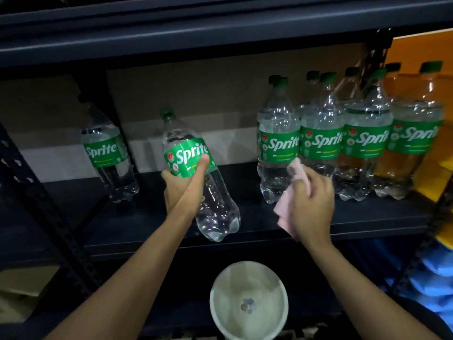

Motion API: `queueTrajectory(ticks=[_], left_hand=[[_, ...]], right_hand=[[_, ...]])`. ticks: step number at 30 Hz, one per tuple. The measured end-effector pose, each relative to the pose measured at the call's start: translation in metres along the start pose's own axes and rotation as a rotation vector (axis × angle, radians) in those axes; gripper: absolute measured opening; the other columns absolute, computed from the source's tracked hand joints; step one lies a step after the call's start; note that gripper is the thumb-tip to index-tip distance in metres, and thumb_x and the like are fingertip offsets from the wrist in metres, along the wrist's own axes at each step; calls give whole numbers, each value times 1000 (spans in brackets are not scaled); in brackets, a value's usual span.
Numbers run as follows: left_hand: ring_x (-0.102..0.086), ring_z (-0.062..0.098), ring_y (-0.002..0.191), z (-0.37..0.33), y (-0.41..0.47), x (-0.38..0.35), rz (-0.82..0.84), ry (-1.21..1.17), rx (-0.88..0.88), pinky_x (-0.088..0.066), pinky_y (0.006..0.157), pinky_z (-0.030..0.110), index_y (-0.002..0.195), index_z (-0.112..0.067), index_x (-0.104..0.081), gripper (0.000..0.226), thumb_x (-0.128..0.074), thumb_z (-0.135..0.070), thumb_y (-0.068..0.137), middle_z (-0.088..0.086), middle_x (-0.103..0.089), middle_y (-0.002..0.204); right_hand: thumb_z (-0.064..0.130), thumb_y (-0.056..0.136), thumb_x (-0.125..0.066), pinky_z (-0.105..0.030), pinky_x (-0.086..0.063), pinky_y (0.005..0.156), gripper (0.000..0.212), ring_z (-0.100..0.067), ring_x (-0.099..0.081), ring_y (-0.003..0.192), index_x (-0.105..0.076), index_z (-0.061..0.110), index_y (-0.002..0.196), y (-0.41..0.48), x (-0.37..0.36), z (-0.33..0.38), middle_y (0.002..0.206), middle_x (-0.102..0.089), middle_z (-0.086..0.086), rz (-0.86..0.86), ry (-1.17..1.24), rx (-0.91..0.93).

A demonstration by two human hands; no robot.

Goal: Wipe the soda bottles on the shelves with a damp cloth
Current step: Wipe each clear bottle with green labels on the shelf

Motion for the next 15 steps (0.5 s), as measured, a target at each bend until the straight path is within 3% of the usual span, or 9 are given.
queueTrajectory(ticks=[2,3,5,11,15], left_hand=[[-65,23,96,-1,0,2,-43,53,-54,-47,83,37,130,-23,-42,82,-73,-78,77,-4,-63,109],[-65,25,99,-1,1,1,-55,66,-79,-48,85,38,132,-24,-42,84,-74,-78,76,-3,-64,110],[-66,25,100,-2,0,-2,-64,78,-121,-49,85,37,134,-25,-41,85,-76,-76,76,-3,-65,112],[-66,10,98,0,-7,-12,-67,80,-316,-50,82,31,145,-26,-34,95,-83,-66,75,-9,-66,116],[-67,11,103,3,-10,-19,-19,55,-387,-53,84,30,147,-29,-35,102,-85,-69,68,-9,-66,122]], right_hand=[[45,92,-49,-39,-40,87,44,-24,-50,103,-68,23,126,-2,-7,-13,116,-55,-3,193,-452,338],[50,91,-43,-42,-41,86,49,-28,-50,103,-67,25,126,-8,-16,-29,117,-56,-5,333,-666,403],[56,92,-27,-46,-42,89,57,-30,-51,107,-65,32,126,-22,-27,-60,121,-57,-5,558,-969,338],[59,92,-32,-49,-40,93,49,-30,-54,106,-65,31,113,-37,-42,-60,113,-61,-3,508,-1019,194],[65,95,-29,-51,-38,100,53,-31,-50,116,-61,30,119,-40,-46,-55,122,-58,-5,527,-1062,183]])
Point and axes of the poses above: each hand's wrist, its own y-axis towards the middle knuckle, its own x-axis out of the back of the hand, z = x × y, the point moved 4 cm from there along y, towards the middle knuckle
